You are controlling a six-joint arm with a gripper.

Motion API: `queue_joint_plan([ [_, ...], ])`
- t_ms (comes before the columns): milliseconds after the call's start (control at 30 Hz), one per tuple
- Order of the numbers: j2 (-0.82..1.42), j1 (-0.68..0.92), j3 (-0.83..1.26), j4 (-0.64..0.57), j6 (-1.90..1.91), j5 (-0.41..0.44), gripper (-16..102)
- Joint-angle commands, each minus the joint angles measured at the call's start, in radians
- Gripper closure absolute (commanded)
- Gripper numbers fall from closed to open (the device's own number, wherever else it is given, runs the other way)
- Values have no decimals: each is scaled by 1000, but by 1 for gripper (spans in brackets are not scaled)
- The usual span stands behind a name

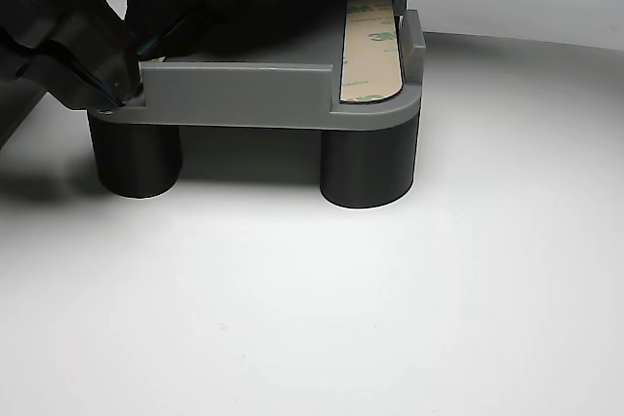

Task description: Peel off protective film from adhesive tape.

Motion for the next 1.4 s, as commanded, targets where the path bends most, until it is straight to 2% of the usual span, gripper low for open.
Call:
queue_joint_plan([
  [0, 26, -6, -26, -8, 3, 0, 97],
  [1367, 29, 15, -28, 20, 5, 32, 97],
])
